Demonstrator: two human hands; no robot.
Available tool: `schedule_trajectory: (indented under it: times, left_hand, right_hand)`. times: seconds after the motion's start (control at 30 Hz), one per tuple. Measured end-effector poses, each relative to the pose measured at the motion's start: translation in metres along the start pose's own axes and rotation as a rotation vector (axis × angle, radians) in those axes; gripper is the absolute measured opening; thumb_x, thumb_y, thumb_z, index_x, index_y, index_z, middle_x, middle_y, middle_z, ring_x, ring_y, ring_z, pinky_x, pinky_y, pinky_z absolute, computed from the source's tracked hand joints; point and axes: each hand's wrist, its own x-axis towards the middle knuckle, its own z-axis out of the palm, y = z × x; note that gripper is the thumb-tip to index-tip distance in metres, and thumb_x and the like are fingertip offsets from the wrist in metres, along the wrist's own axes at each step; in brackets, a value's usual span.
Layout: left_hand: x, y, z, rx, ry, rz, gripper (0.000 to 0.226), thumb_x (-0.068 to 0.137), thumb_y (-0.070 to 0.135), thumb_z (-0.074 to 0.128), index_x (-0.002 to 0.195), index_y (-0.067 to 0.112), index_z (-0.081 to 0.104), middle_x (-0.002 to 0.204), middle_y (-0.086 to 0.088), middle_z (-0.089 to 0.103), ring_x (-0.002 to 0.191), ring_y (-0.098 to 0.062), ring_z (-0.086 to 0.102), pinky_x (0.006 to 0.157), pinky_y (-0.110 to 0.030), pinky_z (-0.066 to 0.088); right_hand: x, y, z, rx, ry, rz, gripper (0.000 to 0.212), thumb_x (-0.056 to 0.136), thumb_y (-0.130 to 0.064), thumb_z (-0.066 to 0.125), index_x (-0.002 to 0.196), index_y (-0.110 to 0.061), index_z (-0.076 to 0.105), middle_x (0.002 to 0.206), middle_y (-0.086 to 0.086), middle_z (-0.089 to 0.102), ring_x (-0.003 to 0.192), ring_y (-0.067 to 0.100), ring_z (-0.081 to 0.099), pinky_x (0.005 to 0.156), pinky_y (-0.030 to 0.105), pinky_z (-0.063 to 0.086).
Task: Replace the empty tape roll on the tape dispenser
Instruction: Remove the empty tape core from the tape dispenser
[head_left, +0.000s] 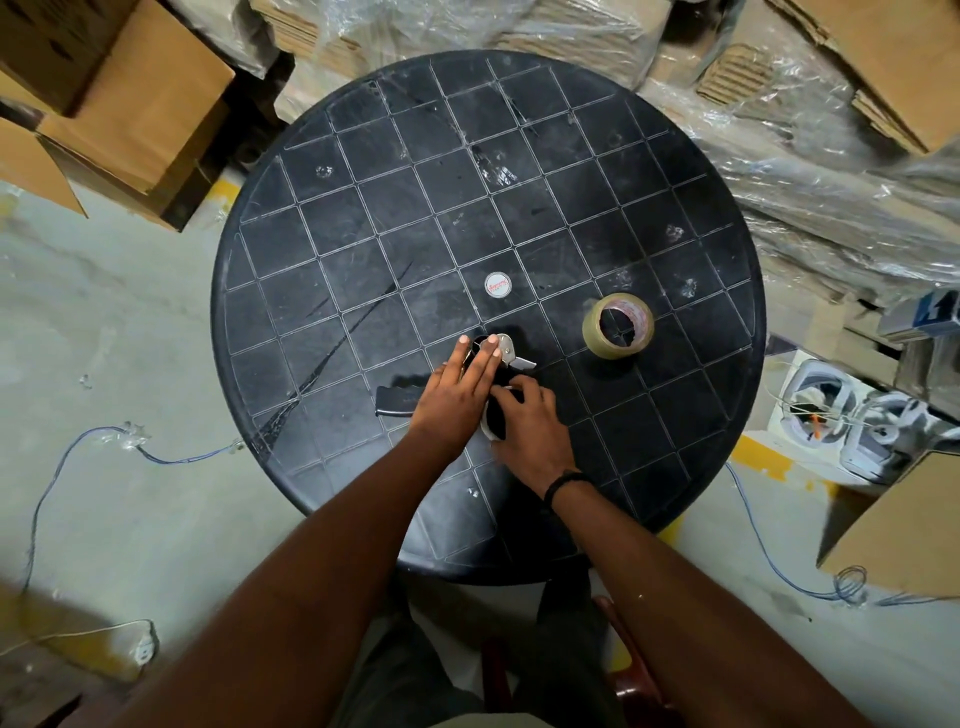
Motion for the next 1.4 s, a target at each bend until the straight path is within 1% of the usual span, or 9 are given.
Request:
schedule_trajectory:
  times: [0.23, 0.3, 0.4, 0.57, 0.77, 0.93, 1.03, 1.17, 1.4]
  left_hand:
    - [-0.003, -0.008, -0.003, -0.021, -0.016, 0.06, 0.095, 0.08, 0.003, 0.062, 0.158, 0.007, 0.008, 0.168, -0.009, -0.001, 0.152, -0.039, -0.002, 0.121, -0.058, 0.014]
    - [-0.01, -0.006, -0.004, -0.08, 0.064, 0.039, 0.083, 0.075, 0.006, 0.069, 0.151, 0.004, 0.036, 0.161, -0.014, 0.027, 0.148, -0.039, 0.024, 0.117, -0.051, 0.028]
    - [-0.017, 0.013, 0.0, -0.196, 0.235, 0.091, 0.055, 0.073, 0.008, 0.069, 0.127, 0.002, 0.062, 0.132, -0.016, 0.061, 0.117, -0.036, 0.058, 0.095, -0.044, 0.052]
    - [-0.003, 0.03, -0.009, -0.349, -0.11, -0.086, 0.06, 0.092, 0.015, 0.057, 0.149, 0.01, 0.039, 0.145, -0.012, 0.052, 0.125, -0.034, 0.055, 0.095, -0.041, 0.048]
    - [0.022, 0.034, -0.015, -0.363, -0.298, -0.164, 0.033, 0.089, 0.014, 0.059, 0.119, 0.005, 0.05, 0.114, -0.022, 0.066, 0.105, -0.043, 0.064, 0.084, -0.048, 0.052]
    - [0.034, 0.038, -0.012, -0.37, -0.31, -0.265, 0.048, 0.089, 0.015, 0.061, 0.133, 0.007, 0.043, 0.113, -0.024, 0.066, 0.104, -0.044, 0.064, 0.084, -0.049, 0.053]
    - [0.04, 0.034, -0.009, -0.42, -0.286, -0.308, 0.045, 0.088, 0.014, 0.062, 0.131, 0.011, 0.05, 0.113, -0.022, 0.067, 0.106, -0.042, 0.063, 0.088, -0.047, 0.053]
    - [0.042, 0.035, -0.008, -0.404, -0.29, -0.353, 0.033, 0.089, 0.018, 0.065, 0.118, 0.006, 0.056, 0.113, -0.021, 0.068, 0.108, -0.04, 0.063, 0.088, -0.044, 0.051]
    - [0.054, 0.03, -0.012, -0.526, -0.406, -0.391, 0.031, 0.087, 0.016, 0.065, 0.115, 0.003, 0.066, 0.118, -0.02, 0.068, 0.111, -0.035, 0.063, 0.094, -0.039, 0.049]
  right_hand:
    - [0.001, 0.008, -0.003, 0.462, 0.062, 0.216, 0.077, 0.08, -0.017, 0.076, 0.148, -0.019, 0.042, 0.141, 0.01, 0.044, 0.128, 0.026, 0.049, 0.108, 0.025, 0.036]
    - [0.001, 0.01, -0.003, 0.45, 0.066, 0.258, 0.07, 0.084, -0.015, 0.074, 0.147, -0.012, 0.043, 0.14, 0.013, 0.045, 0.128, 0.028, 0.05, 0.107, 0.021, 0.032]
    - [-0.001, 0.012, 0.002, 0.339, 0.018, 0.213, 0.064, 0.088, -0.014, 0.068, 0.147, -0.013, 0.042, 0.142, 0.013, 0.044, 0.127, 0.032, 0.049, 0.111, 0.038, 0.04]
    - [0.005, 0.012, 0.005, 0.283, -0.039, 0.222, 0.042, 0.087, -0.018, 0.064, 0.125, -0.012, 0.045, 0.124, 0.022, 0.054, 0.112, 0.043, 0.054, 0.095, 0.048, 0.046]
    - [0.02, 0.019, -0.002, 0.321, -0.155, 0.269, 0.051, 0.081, -0.015, 0.071, 0.125, -0.009, 0.046, 0.123, 0.021, 0.056, 0.113, 0.039, 0.054, 0.098, 0.043, 0.044]
    - [0.019, 0.036, 0.004, 0.766, -0.129, 0.555, 0.06, 0.076, -0.012, 0.078, 0.13, -0.014, 0.054, 0.115, 0.005, 0.066, 0.112, 0.026, 0.064, 0.099, 0.047, 0.052]
    - [0.01, 0.035, 0.024, 0.854, 0.024, 0.765, 0.043, 0.071, -0.032, 0.077, 0.107, -0.012, 0.069, 0.098, 0.008, 0.074, 0.095, 0.029, 0.071, 0.085, 0.048, 0.058]
    - [-0.001, 0.009, 0.025, 0.92, 0.113, 0.83, 0.014, 0.082, -0.021, 0.076, 0.086, -0.008, 0.073, 0.085, 0.012, 0.074, 0.079, 0.026, 0.069, 0.073, 0.039, 0.055]
    - [0.006, 0.02, 0.025, 1.057, 0.123, 0.799, 0.005, 0.076, -0.013, 0.079, 0.078, -0.012, 0.074, 0.083, 0.01, 0.076, 0.076, 0.02, 0.068, 0.076, 0.039, 0.059]
